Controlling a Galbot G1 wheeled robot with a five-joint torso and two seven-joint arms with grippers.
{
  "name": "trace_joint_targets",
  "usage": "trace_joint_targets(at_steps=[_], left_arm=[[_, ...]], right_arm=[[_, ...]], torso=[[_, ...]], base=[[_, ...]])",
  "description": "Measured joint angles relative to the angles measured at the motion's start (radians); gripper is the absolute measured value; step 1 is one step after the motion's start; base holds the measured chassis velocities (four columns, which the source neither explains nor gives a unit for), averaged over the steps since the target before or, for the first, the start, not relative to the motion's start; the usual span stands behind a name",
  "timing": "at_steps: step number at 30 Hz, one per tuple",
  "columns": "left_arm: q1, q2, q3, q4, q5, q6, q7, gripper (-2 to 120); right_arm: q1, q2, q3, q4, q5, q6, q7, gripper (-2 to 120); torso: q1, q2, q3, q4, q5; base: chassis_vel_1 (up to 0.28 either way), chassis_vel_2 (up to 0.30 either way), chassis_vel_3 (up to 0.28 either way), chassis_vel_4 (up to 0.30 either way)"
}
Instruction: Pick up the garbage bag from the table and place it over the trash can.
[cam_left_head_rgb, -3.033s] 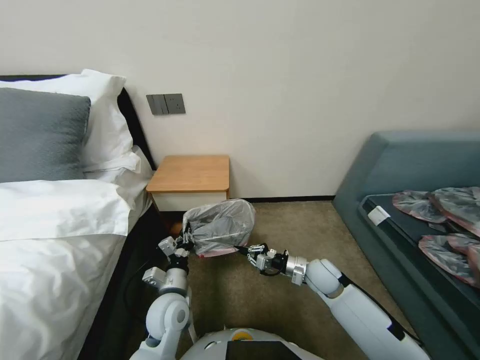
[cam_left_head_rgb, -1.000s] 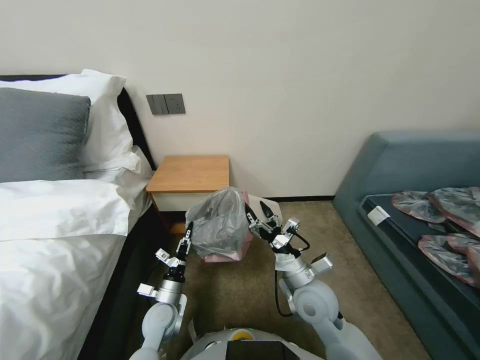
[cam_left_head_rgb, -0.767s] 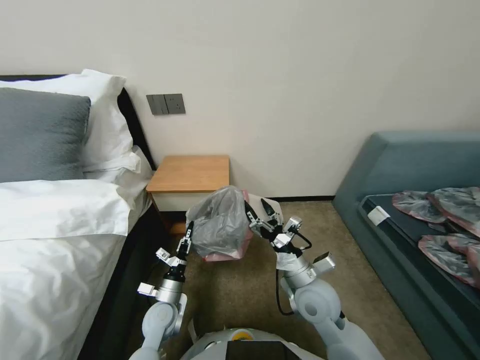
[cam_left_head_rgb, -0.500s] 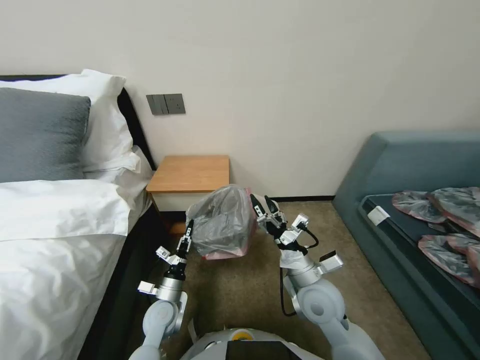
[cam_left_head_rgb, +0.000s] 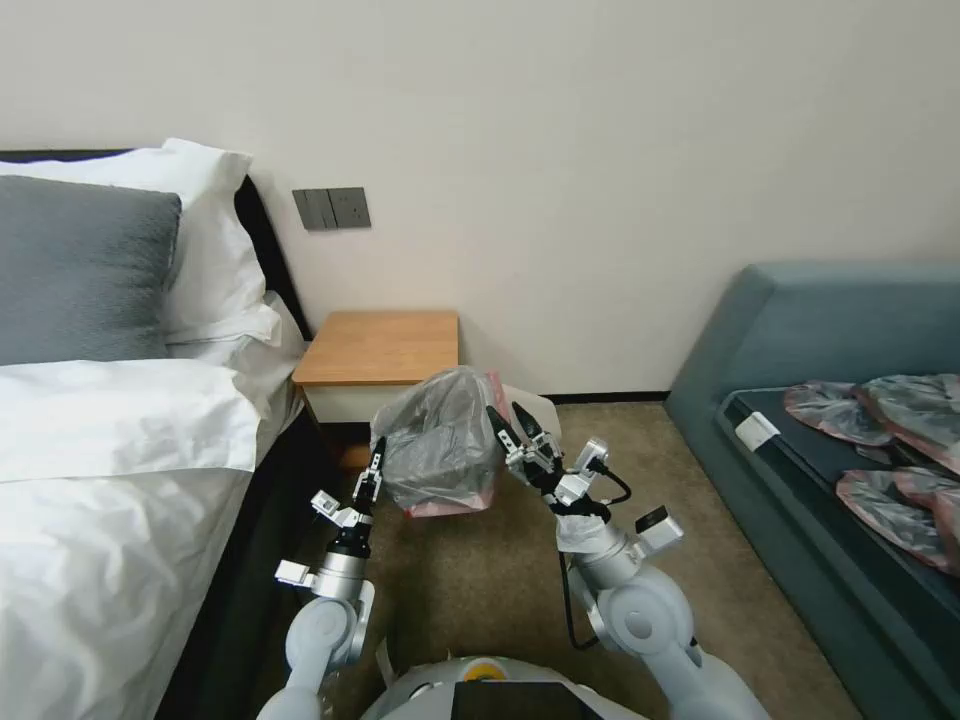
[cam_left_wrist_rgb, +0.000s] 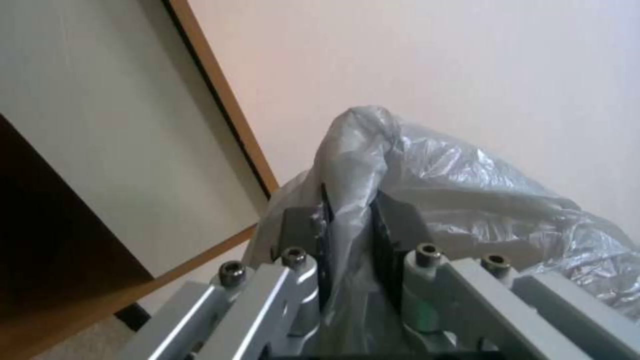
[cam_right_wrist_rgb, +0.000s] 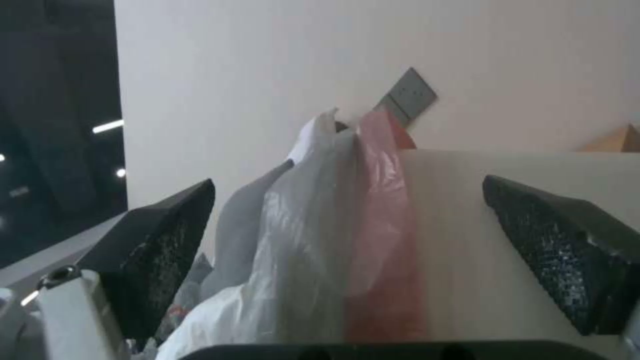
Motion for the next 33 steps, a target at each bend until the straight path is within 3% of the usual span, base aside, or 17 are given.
trace_joint_targets(at_steps=[7, 22, 27, 30, 33], left_arm=[[-0.001, -0.004, -0.001, -0.001, 0.002, -0.002, 0.000, 11], [-0.002, -0.005, 0.005, -0.002, 0.019, -0.011, 0.000, 11], [-0.003, -0.005, 0.007, -0.003, 0.025, -0.013, -0.005, 11], [-0.006, -0.003, 0.008, -0.004, 0.029, -0.014, -0.009, 11], [-0.006, -0.003, 0.008, -0.006, 0.030, -0.015, -0.011, 11]], right_arm=[[0.009, -0.006, -0.004, -0.012, -0.008, 0.000, -0.003, 96], [0.007, -0.009, -0.012, -0.003, -0.043, 0.004, -0.022, 37], [0.005, -0.011, -0.011, -0.002, -0.053, 0.009, -0.035, 24], [0.003, -0.013, -0.010, -0.003, -0.060, 0.014, -0.050, 8], [0.003, -0.014, -0.009, -0.004, -0.061, 0.016, -0.052, 2]], torso=[[0.000, 0.000, 0.000, 0.0000, 0.0000], [0.000, 0.000, 0.000, 0.0000, 0.0000], [0.000, 0.000, 0.000, 0.0000, 0.0000], [0.000, 0.000, 0.000, 0.0000, 0.0000], [0.000, 0.000, 0.000, 0.0000, 0.0000]], base=[[0.000, 0.000, 0.000, 0.000], [0.000, 0.000, 0.000, 0.000], [0.000, 0.000, 0.000, 0.000], [0.000, 0.000, 0.000, 0.000], [0.000, 0.000, 0.000, 0.000]])
